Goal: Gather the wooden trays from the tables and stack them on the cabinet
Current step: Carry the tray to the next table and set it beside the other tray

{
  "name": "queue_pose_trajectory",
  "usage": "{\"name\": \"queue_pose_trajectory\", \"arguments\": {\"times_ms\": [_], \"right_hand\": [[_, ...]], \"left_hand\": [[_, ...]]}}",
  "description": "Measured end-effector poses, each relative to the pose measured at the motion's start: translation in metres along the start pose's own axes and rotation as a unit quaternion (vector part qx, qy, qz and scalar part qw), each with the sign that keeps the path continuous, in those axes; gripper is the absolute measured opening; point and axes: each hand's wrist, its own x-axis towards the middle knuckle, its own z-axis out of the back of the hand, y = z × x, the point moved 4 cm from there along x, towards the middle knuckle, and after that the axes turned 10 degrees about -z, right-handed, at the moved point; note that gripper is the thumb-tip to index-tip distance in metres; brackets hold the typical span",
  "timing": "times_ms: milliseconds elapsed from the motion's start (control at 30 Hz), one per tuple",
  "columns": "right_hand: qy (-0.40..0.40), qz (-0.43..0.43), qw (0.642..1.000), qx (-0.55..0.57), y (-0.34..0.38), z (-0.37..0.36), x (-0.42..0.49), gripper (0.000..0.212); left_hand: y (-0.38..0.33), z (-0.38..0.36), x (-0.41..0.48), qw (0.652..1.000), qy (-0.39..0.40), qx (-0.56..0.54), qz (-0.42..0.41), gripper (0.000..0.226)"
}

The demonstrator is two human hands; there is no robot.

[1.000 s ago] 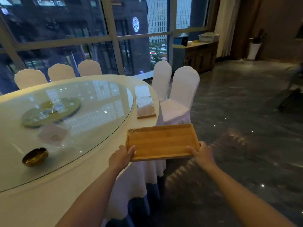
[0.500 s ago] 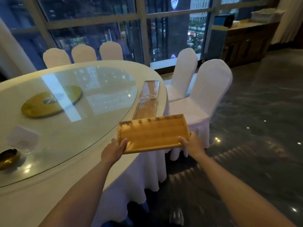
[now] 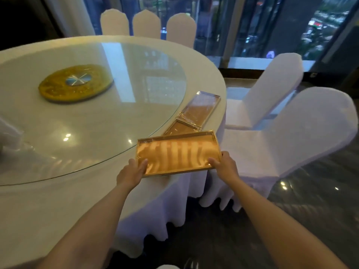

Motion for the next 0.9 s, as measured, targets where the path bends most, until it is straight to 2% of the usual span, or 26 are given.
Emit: {"name": "queue_pose_trajectory", "arguments": {"times_ms": [67, 133, 267, 400, 500, 633, 733, 900], "right_hand": [[0.02, 0.029, 0.999, -0.019, 0.011, 0.003, 0.025, 0.019], [0.05, 0.058, 0.996, -0.041, 0.021, 0.002, 0.05, 0.017], [0.094, 0.089, 0.987, -0.094, 0.037, -0.008, 0.097, 0.038], [0.147, 0.137, 0.971, -0.127, 0.053, -0.015, 0.139, 0.039], [0.207, 0.199, 0.948, -0.139, 0.067, -0.021, 0.171, 0.029], [0.255, 0.221, 0.926, -0.171, 0.08, -0.024, 0.205, 0.044], [0.285, 0.22, 0.911, -0.202, 0.089, -0.029, 0.222, 0.047], [0.31, 0.269, 0.864, -0.291, 0.1, -0.045, 0.229, 0.052]], "left_hand": [[-0.006, -0.005, 0.001, 0.999, -0.018, -0.008, 0.034, 0.061], [-0.009, -0.012, -0.001, 0.997, -0.032, -0.012, 0.071, 0.061], [-0.014, -0.027, -0.002, 0.987, -0.045, -0.017, 0.151, 0.062], [-0.03, -0.043, -0.002, 0.972, -0.069, -0.04, 0.222, 0.063], [-0.044, -0.056, 0.0, 0.955, -0.083, -0.062, 0.278, 0.064], [-0.063, -0.068, 0.002, 0.933, -0.09, -0.071, 0.34, 0.067], [-0.072, -0.071, 0.005, 0.921, -0.095, -0.062, 0.374, 0.069], [-0.073, -0.077, -0.003, 0.908, -0.115, -0.051, 0.401, 0.069]]}}
